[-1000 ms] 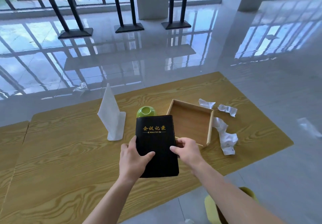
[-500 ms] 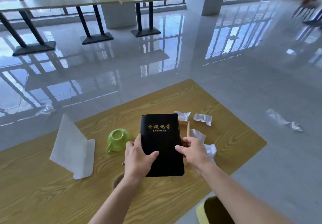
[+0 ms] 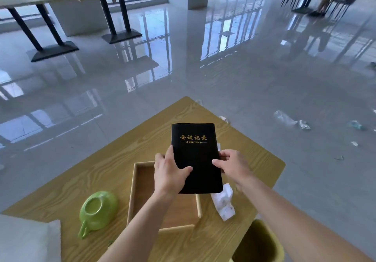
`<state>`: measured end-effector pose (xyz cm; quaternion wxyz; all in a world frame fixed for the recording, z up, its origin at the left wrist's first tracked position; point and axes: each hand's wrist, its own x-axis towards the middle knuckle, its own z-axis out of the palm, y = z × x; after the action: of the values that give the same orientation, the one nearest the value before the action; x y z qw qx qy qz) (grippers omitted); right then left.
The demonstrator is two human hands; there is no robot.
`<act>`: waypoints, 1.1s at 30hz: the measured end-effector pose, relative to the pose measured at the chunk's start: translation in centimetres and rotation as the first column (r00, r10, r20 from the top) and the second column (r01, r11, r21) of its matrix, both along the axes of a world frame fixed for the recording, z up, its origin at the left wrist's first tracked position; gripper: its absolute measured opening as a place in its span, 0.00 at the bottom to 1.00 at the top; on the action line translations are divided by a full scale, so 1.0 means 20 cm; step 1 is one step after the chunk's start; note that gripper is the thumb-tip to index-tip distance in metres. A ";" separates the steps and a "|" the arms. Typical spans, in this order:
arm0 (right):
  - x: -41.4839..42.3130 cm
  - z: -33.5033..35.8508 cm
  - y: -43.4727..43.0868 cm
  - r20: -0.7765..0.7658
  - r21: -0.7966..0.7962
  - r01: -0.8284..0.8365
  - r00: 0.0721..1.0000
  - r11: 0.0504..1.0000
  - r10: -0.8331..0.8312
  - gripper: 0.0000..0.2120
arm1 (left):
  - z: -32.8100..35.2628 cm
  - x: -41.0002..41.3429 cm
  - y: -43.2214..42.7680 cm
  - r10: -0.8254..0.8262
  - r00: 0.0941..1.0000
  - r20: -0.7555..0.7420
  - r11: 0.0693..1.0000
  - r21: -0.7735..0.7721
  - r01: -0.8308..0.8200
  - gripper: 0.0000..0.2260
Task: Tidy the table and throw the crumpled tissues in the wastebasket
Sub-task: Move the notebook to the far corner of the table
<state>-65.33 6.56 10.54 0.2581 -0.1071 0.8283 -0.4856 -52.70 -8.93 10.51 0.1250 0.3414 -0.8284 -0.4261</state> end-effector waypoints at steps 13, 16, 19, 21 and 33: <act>-0.98 -0.16 -0.21 -0.007 0.159 -0.057 0.998 0.986 0.059 0.09 | -0.21 -0.93 -0.10 0.077 0.990 0.120 0.995 0.051 -0.083 0.29; -1.14 -0.21 -0.28 -0.022 0.201 -0.083 0.996 0.976 0.089 0.06 | -0.26 -1.06 -0.14 0.077 0.989 0.126 0.993 0.081 -0.087 0.27; -1.26 -0.27 -0.35 -0.009 0.237 -0.115 0.993 0.965 0.121 0.07 | -0.31 -1.17 -0.17 0.105 0.980 0.170 0.981 0.145 -0.130 0.25; -1.32 -0.31 -0.40 -0.002 0.280 -0.143 0.989 0.949 0.150 0.07 | -0.35 -1.22 -0.17 0.127 0.971 0.202 0.966 0.198 -0.167 0.24; -1.42 -0.52 -0.58 -0.126 0.498 -0.219 0.939 0.839 0.319 0.15 | -0.54 -1.26 -0.06 0.072 0.953 0.296 0.929 0.328 -0.172 0.21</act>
<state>-93.76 -4.96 0.21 0.2562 -0.2053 0.9205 -0.2120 -77.80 -10.19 -0.33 -0.0289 0.4658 -0.7257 -0.5055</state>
